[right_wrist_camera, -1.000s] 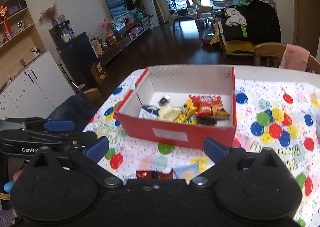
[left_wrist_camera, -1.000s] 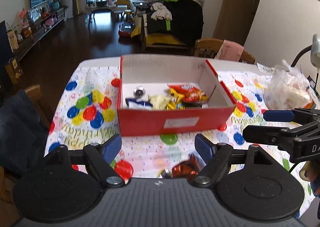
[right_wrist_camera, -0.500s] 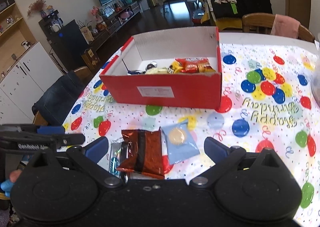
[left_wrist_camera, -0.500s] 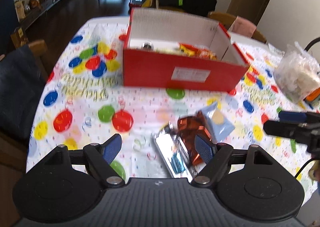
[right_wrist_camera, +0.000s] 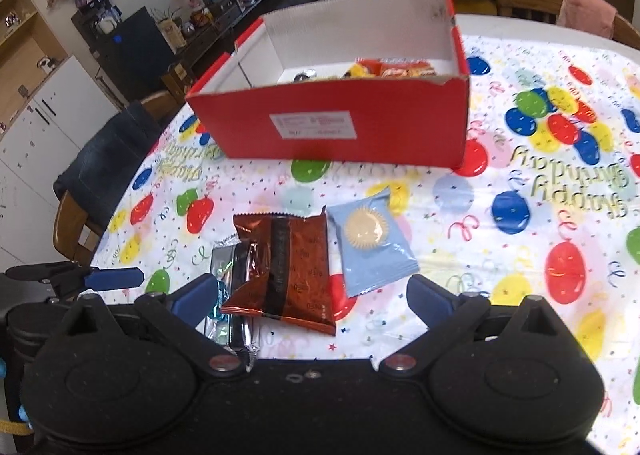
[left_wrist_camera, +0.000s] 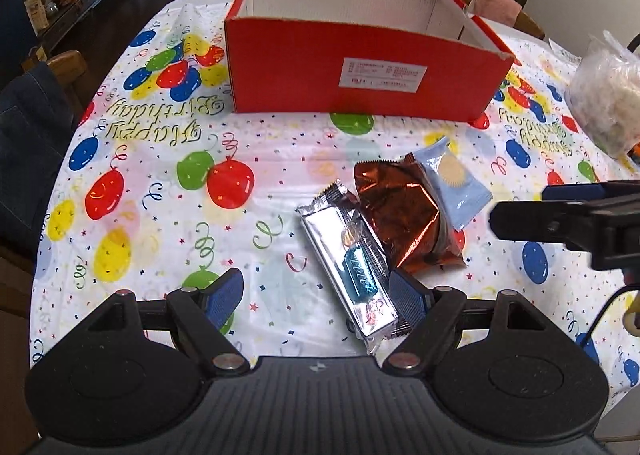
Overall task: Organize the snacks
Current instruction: 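Grasp the silver bar with left tool while right tool grasps the copper bag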
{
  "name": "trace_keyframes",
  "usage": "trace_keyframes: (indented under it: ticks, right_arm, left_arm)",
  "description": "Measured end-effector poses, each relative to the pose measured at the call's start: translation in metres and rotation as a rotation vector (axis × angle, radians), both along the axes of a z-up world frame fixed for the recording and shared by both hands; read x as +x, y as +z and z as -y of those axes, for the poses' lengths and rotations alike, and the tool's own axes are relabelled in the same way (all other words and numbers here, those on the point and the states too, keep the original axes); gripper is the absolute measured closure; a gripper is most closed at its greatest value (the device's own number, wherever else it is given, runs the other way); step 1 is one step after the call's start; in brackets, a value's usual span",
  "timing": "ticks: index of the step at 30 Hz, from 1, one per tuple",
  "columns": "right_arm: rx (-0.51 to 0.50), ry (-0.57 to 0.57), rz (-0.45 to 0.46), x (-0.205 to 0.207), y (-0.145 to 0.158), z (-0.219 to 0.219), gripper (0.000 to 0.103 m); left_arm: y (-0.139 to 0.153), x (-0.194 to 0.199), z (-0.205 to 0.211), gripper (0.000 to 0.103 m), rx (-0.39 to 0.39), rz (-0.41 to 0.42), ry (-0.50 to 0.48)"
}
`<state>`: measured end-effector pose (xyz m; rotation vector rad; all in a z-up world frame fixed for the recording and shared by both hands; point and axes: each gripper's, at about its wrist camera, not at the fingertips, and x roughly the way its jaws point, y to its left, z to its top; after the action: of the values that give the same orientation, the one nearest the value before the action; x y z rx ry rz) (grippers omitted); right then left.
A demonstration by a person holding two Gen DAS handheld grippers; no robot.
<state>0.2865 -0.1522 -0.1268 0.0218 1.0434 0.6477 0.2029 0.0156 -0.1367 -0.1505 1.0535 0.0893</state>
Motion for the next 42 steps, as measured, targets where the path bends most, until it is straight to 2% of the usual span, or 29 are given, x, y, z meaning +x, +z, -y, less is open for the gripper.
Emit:
trace_keyframes:
  ticks: [7, 9, 11, 17, 23, 26, 34, 42]
  right_arm:
    - [-0.015, -0.001, -0.058, 0.014, -0.02, -0.015, 0.007]
    - [-0.024, -0.003, -0.065, 0.018, -0.024, -0.02, 0.009]
    - [-0.031, 0.001, -0.07, 0.022, -0.027, -0.025, 0.013]
    - [-0.051, 0.023, -0.088, 0.03, -0.036, -0.04, 0.022]
    - [-0.088, 0.057, -0.087, 0.032, -0.043, -0.054, 0.036]
    - [-0.108, 0.063, -0.076, 0.032, -0.044, -0.058, 0.043]
    - [-0.114, 0.074, -0.049, 0.03, -0.043, -0.06, 0.06]
    - [-0.103, 0.062, -0.037, 0.024, -0.035, -0.051, 0.064]
  left_arm:
    - [-0.005, 0.004, 0.009, 0.023, 0.023, 0.003, -0.019]
    - [-0.005, 0.005, 0.012, 0.028, 0.029, 0.012, -0.033]
    - [-0.006, 0.006, 0.016, 0.041, 0.026, 0.013, -0.046]
    - [-0.009, 0.011, 0.022, 0.062, -0.001, 0.016, -0.077]
    - [-0.015, 0.016, 0.023, 0.072, -0.025, 0.001, -0.082]
    - [-0.018, 0.018, 0.023, 0.082, -0.034, -0.006, -0.089]
    - [-0.019, 0.019, 0.021, 0.09, -0.051, -0.007, -0.088]
    - [-0.018, 0.017, 0.012, 0.091, -0.07, -0.01, -0.059]
